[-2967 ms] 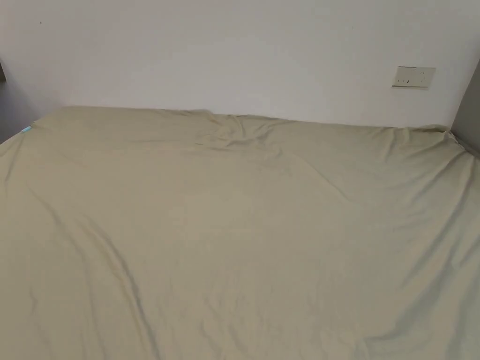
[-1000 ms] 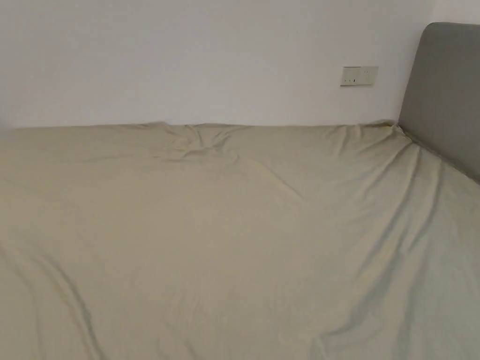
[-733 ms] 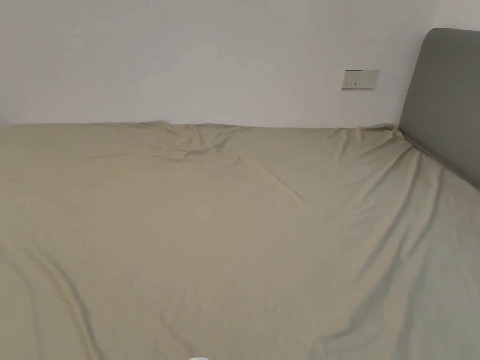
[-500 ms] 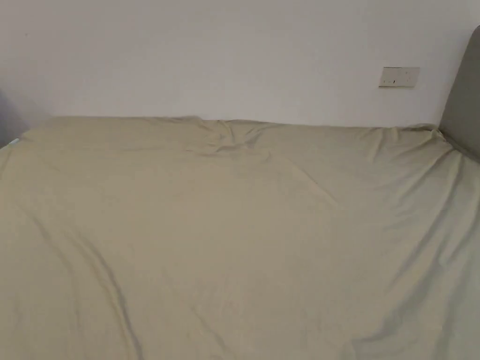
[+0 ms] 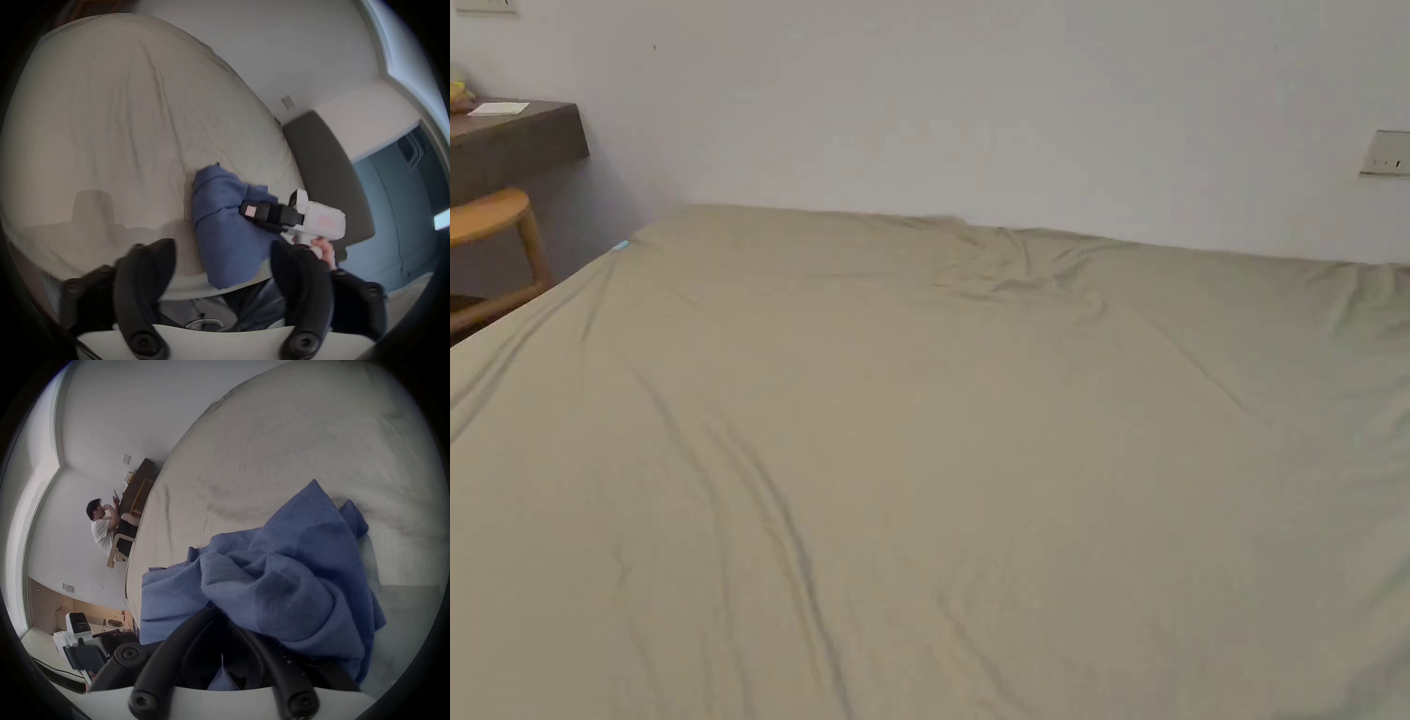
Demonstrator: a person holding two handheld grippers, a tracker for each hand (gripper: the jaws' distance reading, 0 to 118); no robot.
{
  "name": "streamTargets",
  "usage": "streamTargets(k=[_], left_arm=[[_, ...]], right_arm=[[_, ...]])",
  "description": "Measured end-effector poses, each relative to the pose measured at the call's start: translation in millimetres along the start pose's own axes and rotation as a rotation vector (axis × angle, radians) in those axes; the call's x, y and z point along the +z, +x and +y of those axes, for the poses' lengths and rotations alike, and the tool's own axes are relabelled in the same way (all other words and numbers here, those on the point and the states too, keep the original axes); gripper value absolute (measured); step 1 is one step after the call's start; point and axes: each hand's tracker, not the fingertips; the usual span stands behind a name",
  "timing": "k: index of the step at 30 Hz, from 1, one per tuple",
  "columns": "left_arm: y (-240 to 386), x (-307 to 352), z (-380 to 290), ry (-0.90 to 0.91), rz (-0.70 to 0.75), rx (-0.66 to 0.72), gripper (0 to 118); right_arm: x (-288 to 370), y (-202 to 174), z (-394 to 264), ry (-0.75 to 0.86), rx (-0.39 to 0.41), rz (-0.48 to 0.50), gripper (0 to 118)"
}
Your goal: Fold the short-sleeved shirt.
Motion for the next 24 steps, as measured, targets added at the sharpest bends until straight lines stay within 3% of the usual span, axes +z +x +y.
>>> streamTargets(k=[2,5,9,11,12,14,15,16,17,18,20,24], left_arm=[[-1.1,-22.0,4.0,-0.028,0.008,-0.053,97],[-7.2,-51.9,11.4,-0.059,0.064,-0.122,98],[-4.1,-77.7,24.5,-0.104,-0.091,-0.129,104],[-2.3,-88.2,35.8,-0.118,-0.205,-0.028,98],[-2.6,-97.5,39.8,-0.143,-0.22,0.079,97],[-6.8,-108.5,42.6,-0.135,-0.199,0.161,94],[-8.7,-107.7,41.1,-0.129,-0.201,0.151,85],[-10.2,-106.2,40.0,-0.123,-0.197,0.137,67],[-11.0,-101.1,36.8,-0.11,-0.133,0.121,31],[-16.3,-102.1,33.9,-0.117,-0.034,0.111,26],[-18.1,-96.3,31.6,-0.104,-0.139,0.17,26],[-1.6,-83.0,55.3,-0.187,-0.042,-0.007,24]], right_arm=[[0.5,1.1,0.4,0.001,0.003,-0.001,2],[2.7,4.5,-1.6,0.002,-0.019,0.02,2],[2.6,2.9,-3.0,0.005,-0.009,0.016,2],[2.8,2.7,-3.4,0.007,0.003,0.014,2],[3.0,2.8,-3.8,0.008,0.005,0.013,2],[3.9,3.2,-4.3,0.01,0.003,0.015,2],[3.9,4.0,-4.5,0.011,0.002,0.016,2],[4.1,4.2,-4.7,0.011,-0.001,0.017,2],[5.0,3.9,-4.4,0.012,-0.008,0.019,2],[6.0,2.4,-3.2,0.009,-0.018,0.012,2],[5.4,-4.9,-3.6,-0.012,-0.012,-0.009,2],[23.7,-24.8,-7.6,0.033,0.056,-0.062,2]])
